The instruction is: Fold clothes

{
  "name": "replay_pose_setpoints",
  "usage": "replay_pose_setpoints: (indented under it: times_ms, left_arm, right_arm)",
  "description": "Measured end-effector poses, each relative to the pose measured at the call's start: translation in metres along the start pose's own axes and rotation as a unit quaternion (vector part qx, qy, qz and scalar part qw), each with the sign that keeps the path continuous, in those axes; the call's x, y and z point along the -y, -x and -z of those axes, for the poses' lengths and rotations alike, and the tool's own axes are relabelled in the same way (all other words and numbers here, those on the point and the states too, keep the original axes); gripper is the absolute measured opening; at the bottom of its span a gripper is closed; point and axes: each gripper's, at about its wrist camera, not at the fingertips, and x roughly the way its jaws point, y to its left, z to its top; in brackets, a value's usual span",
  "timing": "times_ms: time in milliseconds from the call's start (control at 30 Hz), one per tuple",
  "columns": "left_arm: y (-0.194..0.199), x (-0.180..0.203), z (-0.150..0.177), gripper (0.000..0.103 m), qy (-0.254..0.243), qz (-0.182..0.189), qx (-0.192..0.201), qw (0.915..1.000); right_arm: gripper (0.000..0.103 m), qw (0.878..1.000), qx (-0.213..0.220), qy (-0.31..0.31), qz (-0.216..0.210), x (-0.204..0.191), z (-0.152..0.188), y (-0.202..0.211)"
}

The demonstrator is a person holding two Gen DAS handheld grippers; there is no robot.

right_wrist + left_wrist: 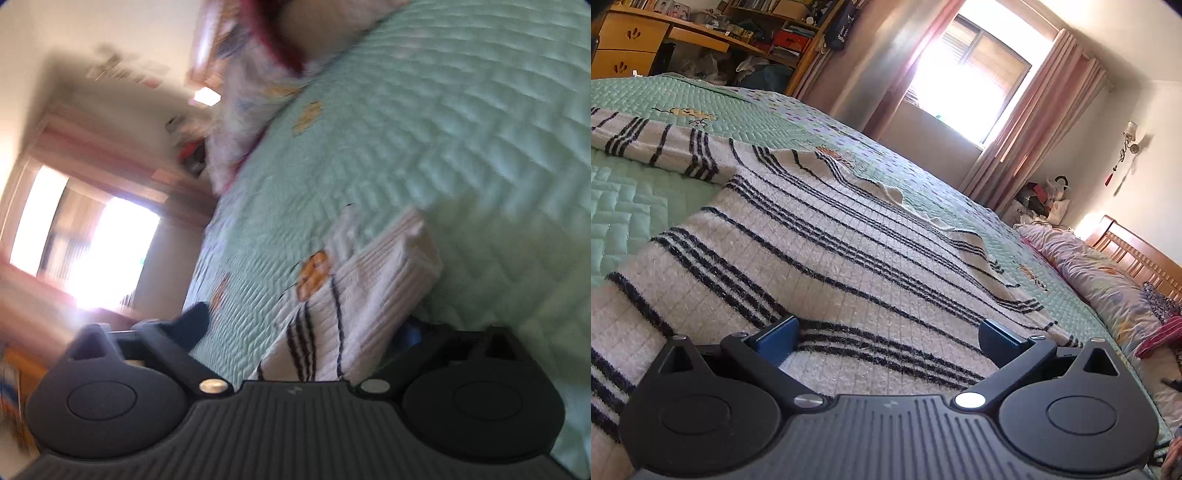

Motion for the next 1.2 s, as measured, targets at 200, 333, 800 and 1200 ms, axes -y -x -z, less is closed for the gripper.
replay_pose_setpoints:
  times_ms: [200, 333, 800, 1200]
  left_arm:
    - [-0.001, -0.002, 0.0, 0.102, 0.003, 0.004, 0.002, 1.0]
    - [-0.003, -0.001, -0.001, 0.102, 0.002, 0.003, 0.002, 1.0]
    - [-0.007, -0.002, -0.002, 0.102, -0.002, 0.0, 0.0, 1.0]
    - [-0.005, -0.001, -0.001, 0.102, 0.0, 0.002, 0.002, 1.0]
  right_arm:
    - [0.01, 0.997, -0.038, 0.071, -0.013, -0.014, -0.012, -0.018]
    - [0.01, 0.973, -0.01, 0.212, -0.091, -0.099, -0.025, -0.005]
    - [0.011, 0.992, -0.033, 0.123, 0.017, 0.009, -0.066, -0.069]
    - [0.06, 0.985, 0.137, 0.052, 0.087, -0.011, -0.07, -0.011]
